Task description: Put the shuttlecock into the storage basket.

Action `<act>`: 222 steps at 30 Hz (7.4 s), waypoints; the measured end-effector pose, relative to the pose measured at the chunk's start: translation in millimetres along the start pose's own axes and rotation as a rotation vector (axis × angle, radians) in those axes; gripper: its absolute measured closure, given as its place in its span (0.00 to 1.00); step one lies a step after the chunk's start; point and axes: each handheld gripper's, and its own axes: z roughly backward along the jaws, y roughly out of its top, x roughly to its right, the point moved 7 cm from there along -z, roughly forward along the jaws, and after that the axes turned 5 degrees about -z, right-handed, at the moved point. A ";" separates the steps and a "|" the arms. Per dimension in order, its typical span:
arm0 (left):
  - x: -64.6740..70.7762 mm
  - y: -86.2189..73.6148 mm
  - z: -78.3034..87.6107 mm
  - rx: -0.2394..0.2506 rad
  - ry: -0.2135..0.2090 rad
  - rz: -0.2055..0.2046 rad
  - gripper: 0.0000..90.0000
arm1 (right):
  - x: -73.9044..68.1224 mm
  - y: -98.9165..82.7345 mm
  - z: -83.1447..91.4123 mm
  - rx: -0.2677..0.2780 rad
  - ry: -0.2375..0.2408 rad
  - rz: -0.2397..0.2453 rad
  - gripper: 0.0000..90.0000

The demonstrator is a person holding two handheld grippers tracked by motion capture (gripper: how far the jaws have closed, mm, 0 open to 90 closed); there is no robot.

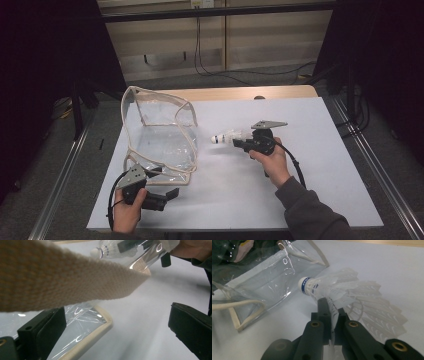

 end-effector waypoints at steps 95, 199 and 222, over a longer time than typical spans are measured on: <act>0.6 -1.3 4.2 0.021 -0.007 -0.003 0.02 | -81.1 123.9 38.6 0.007 -0.002 0.155 0.99; 1.1 -4.2 8.0 0.028 -0.025 0.007 0.02 | -182.8 142.6 -54.9 -0.034 0.063 0.243 0.99; 0.8 -4.1 8.2 0.030 -0.024 0.008 0.02 | -192.2 140.9 -73.2 -0.040 0.051 0.246 0.99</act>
